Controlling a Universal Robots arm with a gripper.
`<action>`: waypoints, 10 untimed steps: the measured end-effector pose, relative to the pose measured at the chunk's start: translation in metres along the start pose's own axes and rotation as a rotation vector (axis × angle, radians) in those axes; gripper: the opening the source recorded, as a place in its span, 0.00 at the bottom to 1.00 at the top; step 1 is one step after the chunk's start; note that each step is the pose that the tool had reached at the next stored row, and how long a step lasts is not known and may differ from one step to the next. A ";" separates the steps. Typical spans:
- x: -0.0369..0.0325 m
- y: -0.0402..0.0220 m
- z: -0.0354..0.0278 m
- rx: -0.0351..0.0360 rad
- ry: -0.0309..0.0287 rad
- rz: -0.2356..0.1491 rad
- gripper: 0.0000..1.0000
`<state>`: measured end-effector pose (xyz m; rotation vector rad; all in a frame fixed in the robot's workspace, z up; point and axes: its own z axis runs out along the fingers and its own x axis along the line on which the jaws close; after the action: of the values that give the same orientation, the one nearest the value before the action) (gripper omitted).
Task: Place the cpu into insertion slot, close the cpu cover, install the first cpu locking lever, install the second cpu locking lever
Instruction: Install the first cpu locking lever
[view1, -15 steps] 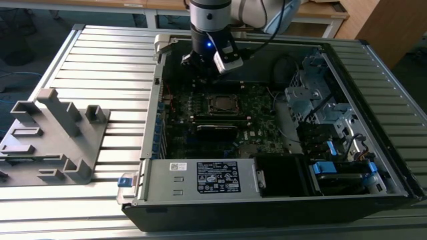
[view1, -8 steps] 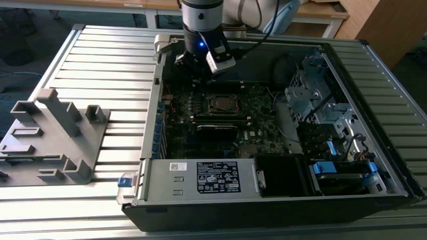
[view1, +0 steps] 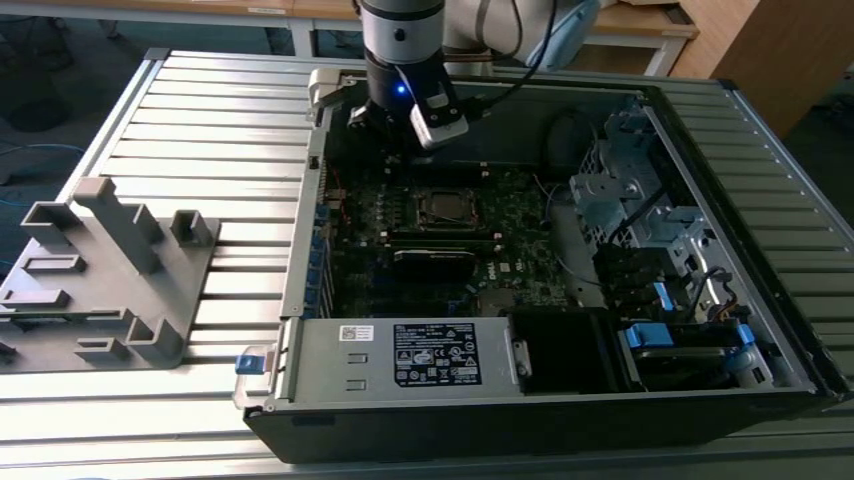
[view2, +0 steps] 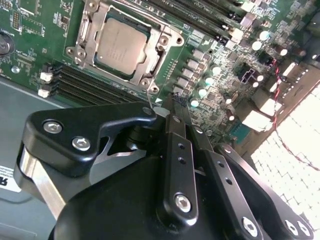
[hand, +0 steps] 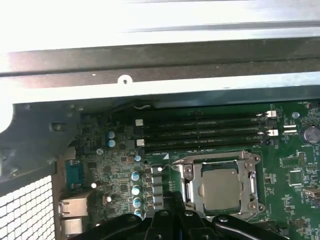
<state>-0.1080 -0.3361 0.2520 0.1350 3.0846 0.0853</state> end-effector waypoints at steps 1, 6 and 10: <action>0.0016 -0.0001 -0.0001 -0.0011 0.0001 0.000 0.10; 0.0068 -0.0005 -0.0003 -0.0036 0.0002 0.000 0.10; 0.0069 -0.0006 -0.0003 -0.0035 0.0003 0.000 0.10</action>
<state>-0.1149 -0.3360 0.2519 0.1350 3.0846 0.0907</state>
